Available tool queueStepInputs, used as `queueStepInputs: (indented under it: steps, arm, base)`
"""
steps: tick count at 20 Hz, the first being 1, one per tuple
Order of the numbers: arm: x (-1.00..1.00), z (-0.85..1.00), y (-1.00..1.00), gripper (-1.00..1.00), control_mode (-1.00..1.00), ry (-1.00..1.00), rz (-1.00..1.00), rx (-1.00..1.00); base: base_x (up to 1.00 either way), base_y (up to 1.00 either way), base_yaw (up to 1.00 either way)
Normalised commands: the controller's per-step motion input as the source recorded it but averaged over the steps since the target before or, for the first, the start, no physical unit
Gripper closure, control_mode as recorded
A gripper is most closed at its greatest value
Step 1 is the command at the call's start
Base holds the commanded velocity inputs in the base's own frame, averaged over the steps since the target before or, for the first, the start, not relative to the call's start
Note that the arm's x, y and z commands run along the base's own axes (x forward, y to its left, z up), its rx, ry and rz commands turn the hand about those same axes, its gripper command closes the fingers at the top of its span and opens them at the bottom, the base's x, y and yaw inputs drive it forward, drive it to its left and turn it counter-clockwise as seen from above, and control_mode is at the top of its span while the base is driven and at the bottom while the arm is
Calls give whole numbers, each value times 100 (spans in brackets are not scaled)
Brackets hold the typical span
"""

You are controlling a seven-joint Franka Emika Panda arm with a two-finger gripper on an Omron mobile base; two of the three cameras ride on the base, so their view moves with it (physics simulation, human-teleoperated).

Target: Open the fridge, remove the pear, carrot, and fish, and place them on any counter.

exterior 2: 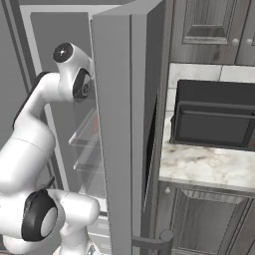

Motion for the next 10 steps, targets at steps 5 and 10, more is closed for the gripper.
queueStepInputs:
  steps: [5,10]
  arm:
    - [48,0,-5,-100,-100,-1,-2,0]
    - [55,0,-15,-100,-100,0,-1,0]
  base:
    - [0,0,0]
    - [0,0,0]
